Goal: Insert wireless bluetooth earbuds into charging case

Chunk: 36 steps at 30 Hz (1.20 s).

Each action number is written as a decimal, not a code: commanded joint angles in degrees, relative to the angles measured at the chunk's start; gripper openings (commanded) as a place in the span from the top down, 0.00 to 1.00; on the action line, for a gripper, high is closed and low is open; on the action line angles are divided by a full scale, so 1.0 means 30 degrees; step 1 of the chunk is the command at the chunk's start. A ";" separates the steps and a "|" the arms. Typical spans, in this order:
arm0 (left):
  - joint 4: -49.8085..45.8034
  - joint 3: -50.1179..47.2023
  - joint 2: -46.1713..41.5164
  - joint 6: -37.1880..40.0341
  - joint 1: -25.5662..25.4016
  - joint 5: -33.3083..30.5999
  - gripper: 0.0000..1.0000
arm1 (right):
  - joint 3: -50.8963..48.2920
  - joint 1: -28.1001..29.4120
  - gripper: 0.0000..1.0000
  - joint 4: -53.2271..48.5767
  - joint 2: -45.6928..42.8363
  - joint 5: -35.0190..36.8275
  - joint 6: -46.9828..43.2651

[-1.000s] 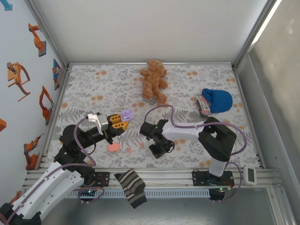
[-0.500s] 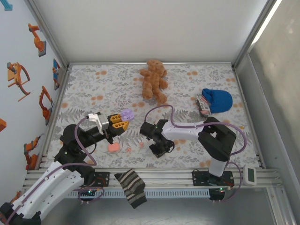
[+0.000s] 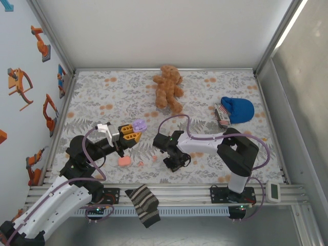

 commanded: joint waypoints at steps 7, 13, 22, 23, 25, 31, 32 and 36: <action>0.0101 0.0505 -0.0029 0.0384 -0.0100 -0.0077 1.00 | 0.0092 0.0022 0.84 0.0571 -0.1485 0.0350 -0.0156; 0.0315 0.0505 -0.0013 0.0284 -0.0092 -0.0050 1.00 | 0.0283 -0.0887 0.83 0.0599 -0.3622 0.0053 -0.0248; 0.1242 0.0361 0.0558 -0.0138 -0.0079 0.0070 1.00 | 0.1684 -0.3971 0.83 0.1561 -0.8518 -0.2110 -0.0581; 0.1380 0.0337 0.0639 -0.0192 -0.0071 0.0089 1.00 | 0.1904 -0.4228 0.82 0.1798 -0.8902 -0.2447 -0.0588; 0.1821 0.0273 0.0802 -0.0310 -0.0099 0.0074 1.00 | 0.2405 -0.4749 0.82 0.2413 -0.9730 -0.2938 -0.0567; 0.2790 0.0256 0.1292 -0.0465 -0.0077 0.0084 1.00 | 0.3031 -0.5409 0.81 0.5727 -1.1366 -0.4631 0.0319; 0.2803 0.0313 0.1385 -0.0465 -0.0091 0.0099 1.00 | 0.3057 -0.5475 0.81 0.6306 -1.1499 -0.4978 0.0516; 0.3058 0.0447 0.1621 -0.0508 -0.0083 0.0165 1.00 | 0.3309 -0.5518 0.81 0.8247 -1.1961 -0.6238 0.1397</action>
